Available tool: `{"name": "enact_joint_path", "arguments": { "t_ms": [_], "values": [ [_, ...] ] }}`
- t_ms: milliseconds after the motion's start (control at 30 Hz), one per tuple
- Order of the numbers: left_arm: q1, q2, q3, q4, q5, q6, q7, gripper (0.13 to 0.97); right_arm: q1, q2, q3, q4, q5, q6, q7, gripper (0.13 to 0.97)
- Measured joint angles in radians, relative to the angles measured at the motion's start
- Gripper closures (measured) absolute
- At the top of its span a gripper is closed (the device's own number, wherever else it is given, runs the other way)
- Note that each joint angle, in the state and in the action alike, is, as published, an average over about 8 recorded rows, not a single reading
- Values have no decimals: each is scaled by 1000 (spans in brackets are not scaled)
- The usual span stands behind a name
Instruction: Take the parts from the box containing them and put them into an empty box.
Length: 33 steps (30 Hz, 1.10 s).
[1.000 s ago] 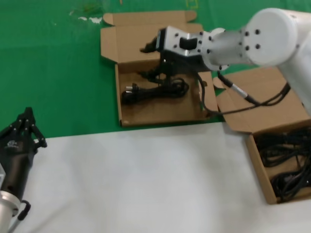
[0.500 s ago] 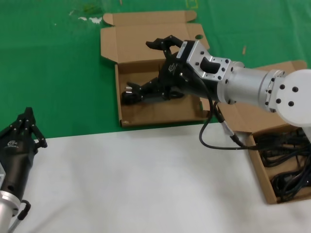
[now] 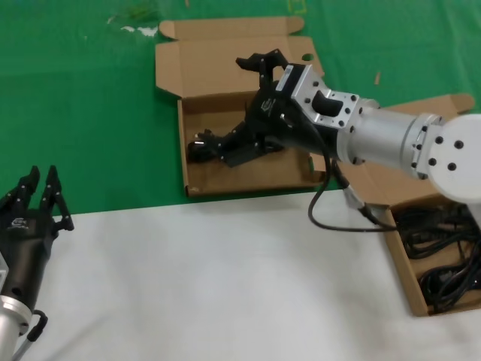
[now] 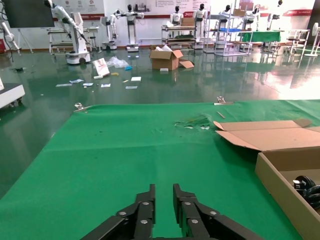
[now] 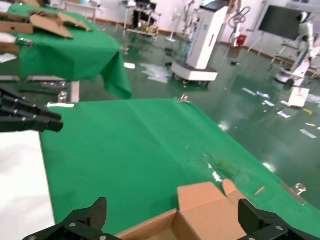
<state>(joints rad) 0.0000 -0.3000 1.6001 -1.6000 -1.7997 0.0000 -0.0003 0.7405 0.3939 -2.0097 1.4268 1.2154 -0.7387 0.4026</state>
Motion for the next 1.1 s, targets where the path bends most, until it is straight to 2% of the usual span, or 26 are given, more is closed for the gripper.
{"name": "enact_joint_path", "arguments": {
  "t_ms": [133,300,433,700,833,1100],
  "values": [
    [0,0,0,0,0,0,0,878,-30,-4,17,7,24,30,-17,206],
    [0,0,0,0,0,0,0,793,-77,-10,43,18,61,76,-42,151],
    [0,0,0,0,0,0,0,743,-117,-15,65,27,92,116,-64,143],
    [0,0,0,0,0,0,0,541,-198,-25,109,46,156,197,-108,129],
    [0,0,0,0,0,0,0,541,-238,-30,132,56,188,237,-130,129],
    [0,0,0,0,0,0,0,341,-320,-41,177,75,253,319,-174,129]
  ]
}}
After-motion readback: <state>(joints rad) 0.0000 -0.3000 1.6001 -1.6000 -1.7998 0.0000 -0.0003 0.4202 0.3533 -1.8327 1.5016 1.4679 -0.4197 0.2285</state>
